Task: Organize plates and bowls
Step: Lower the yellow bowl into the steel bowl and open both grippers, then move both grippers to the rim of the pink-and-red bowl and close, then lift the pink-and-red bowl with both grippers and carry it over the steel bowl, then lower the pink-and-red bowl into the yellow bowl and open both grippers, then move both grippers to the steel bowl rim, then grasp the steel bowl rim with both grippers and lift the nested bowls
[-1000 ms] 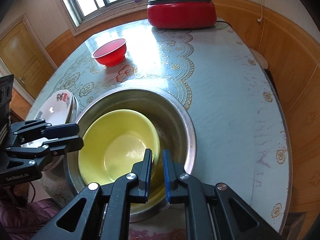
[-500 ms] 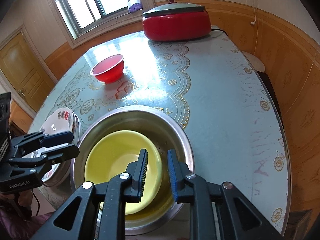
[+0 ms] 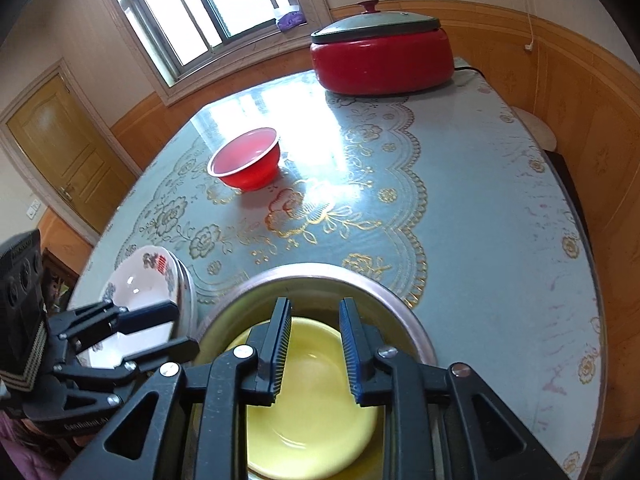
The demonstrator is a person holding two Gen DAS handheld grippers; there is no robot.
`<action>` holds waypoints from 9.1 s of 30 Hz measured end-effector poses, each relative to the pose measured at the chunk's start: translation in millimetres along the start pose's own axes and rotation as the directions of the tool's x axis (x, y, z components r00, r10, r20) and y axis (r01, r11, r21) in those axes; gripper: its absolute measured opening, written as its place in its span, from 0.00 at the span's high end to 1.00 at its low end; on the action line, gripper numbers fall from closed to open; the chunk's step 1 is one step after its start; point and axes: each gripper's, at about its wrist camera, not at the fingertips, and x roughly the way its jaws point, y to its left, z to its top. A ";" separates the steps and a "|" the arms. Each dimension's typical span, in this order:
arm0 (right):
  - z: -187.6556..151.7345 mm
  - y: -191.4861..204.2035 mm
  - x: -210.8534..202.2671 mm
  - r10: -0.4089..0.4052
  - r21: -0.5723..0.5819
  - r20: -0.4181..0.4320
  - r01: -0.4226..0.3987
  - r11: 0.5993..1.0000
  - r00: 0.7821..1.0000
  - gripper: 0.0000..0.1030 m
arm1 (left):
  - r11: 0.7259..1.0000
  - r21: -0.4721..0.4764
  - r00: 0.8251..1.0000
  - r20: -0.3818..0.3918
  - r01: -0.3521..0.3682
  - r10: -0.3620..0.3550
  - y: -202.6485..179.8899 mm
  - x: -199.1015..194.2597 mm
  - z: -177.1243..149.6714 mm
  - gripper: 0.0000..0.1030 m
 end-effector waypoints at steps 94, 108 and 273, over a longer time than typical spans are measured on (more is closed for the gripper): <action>-9.0 8.2 -39.5 0.154 0.103 0.069 -0.160 0.982 0.986 0.91 | 0.983 -0.032 0.983 0.048 0.179 -0.178 7.4 -25.7 23.9 0.87; -59.7 -1.2 -60.3 0.160 0.143 0.002 -0.159 0.977 0.987 0.91 | 0.968 0.013 0.967 -0.061 0.250 -0.248 -22.1 -6.3 2.1 0.86; -70.5 -95.0 -5.1 0.038 0.391 0.006 -0.037 0.920 0.999 0.70 | 0.994 -0.009 0.993 -0.042 0.113 -0.113 5.5 0.2 -3.9 0.58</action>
